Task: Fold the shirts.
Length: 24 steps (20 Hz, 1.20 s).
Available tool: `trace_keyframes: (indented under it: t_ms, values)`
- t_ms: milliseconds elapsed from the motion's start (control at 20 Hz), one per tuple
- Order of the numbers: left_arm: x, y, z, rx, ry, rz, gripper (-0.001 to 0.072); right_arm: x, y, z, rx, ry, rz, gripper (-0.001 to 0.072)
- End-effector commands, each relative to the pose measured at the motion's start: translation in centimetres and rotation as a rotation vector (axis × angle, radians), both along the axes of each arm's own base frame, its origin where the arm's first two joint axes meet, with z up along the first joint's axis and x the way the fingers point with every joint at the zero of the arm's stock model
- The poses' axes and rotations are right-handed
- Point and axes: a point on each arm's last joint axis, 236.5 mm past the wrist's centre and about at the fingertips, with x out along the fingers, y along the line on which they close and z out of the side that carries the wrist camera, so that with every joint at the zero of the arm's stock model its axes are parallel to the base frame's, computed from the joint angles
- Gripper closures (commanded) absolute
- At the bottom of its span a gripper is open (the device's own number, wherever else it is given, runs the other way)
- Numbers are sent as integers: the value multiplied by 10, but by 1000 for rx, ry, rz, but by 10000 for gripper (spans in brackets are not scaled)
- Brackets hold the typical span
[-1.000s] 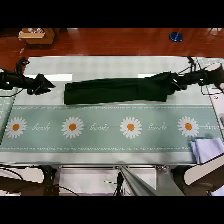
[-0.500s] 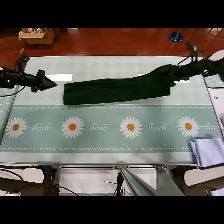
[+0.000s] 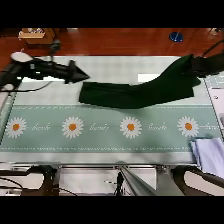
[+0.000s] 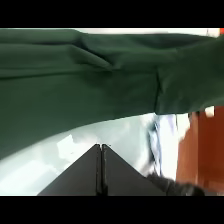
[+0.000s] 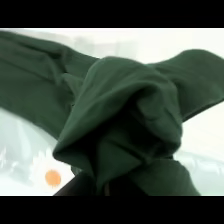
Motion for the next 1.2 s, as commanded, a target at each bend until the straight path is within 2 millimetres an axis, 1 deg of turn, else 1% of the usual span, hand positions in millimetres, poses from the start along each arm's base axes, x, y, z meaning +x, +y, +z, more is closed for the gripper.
trace_keyframes:
  t_ms: [0, 50, 150, 250, 350, 450, 600, 800, 900, 1000, 1050, 1100, 1150]
  values:
    - [-36, -89, -2, -13, -32, -114, 677, -43, -3, 25, -51, 23, -12, 683]
    - [-49, -109, -8, -8, -33, -147, 677, -50, -2, 31, -57, 15, -13, 683]
    - [-69, -142, -19, 2, -24, -188, 678, -61, -3, 38, -70, 15, -25, 683]
    - [-85, -169, -30, 2, -1, -201, 678, -73, -3, 42, -73, 31, -34, 683]
    - [-104, -197, -36, -38, 48, -216, 678, -81, -1, 46, -70, 39, -41, 683]
    - [-121, -221, -46, -68, 79, -234, 678, -86, 0, 49, -62, 46, -57, 682]
    - [-148, -251, -65, -103, 140, -265, 678, -92, 8, 44, -91, 77, -34, 683]
    - [-182, -271, -103, -81, 233, -318, 678, -93, 21, 41, -130, 82, -21, 683]
    - [-196, -280, -116, -74, 264, -336, 678, -89, 27, 42, -127, 71, -27, 682]
    - [-194, -285, -123, -75, 271, -335, 678, -88, 32, 43, -120, 64, -29, 682]
    - [-185, -282, -123, -80, 255, -328, 679, -88, 33, 43, -114, 66, -31, 682]
    - [-173, -277, -119, -90, 248, -314, 679, -88, 32, 43, -115, 67, -35, 682]
    - [-159, -267, -109, -111, 235, -310, 680, -87, 32, 43, -116, 63, -38, 682]
